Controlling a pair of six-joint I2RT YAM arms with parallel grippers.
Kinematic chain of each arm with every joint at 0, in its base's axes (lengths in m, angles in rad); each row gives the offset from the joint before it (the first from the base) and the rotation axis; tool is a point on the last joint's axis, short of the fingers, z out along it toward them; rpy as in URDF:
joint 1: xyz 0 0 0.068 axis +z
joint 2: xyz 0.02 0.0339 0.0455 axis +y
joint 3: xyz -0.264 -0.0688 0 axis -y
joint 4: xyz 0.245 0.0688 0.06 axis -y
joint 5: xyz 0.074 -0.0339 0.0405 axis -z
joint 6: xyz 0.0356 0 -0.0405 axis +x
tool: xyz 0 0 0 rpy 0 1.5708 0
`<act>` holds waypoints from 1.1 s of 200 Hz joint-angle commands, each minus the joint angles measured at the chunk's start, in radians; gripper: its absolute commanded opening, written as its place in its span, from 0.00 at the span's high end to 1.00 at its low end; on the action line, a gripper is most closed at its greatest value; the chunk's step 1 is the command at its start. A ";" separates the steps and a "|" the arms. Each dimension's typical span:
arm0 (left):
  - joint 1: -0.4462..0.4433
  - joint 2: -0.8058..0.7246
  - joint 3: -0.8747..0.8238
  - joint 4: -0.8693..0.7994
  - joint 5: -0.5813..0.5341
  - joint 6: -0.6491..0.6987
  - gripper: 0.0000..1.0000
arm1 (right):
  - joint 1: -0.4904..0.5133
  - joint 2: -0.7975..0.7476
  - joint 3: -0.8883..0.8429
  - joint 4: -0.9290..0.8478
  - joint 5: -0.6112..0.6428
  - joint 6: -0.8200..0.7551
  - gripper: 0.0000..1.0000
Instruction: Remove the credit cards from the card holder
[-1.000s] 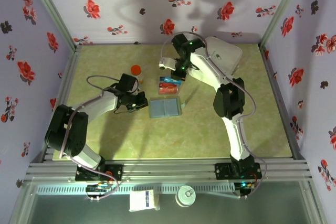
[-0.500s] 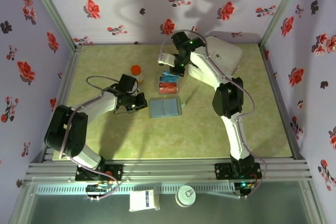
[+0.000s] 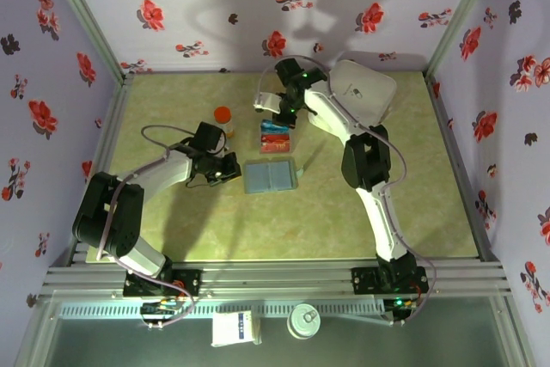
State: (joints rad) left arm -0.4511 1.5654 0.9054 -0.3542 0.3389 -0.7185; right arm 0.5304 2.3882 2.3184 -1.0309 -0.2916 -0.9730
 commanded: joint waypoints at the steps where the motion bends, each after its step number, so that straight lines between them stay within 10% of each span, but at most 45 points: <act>1: 0.010 -0.004 -0.011 -0.028 -0.017 0.016 1.00 | 0.007 0.010 0.023 0.003 0.014 -0.001 0.90; 94: 0.010 0.003 -0.001 -0.012 -0.010 0.011 1.00 | 0.011 -0.069 -0.004 -0.005 0.064 0.077 0.83; 220: -0.015 0.107 0.009 0.116 0.083 -0.024 1.00 | 0.097 -0.409 -0.663 0.557 0.001 1.084 0.81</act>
State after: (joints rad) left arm -0.4545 1.6428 0.9012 -0.2691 0.3958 -0.7300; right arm 0.6010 2.0354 1.7489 -0.6136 -0.2764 -0.1905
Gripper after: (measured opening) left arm 0.037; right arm 0.202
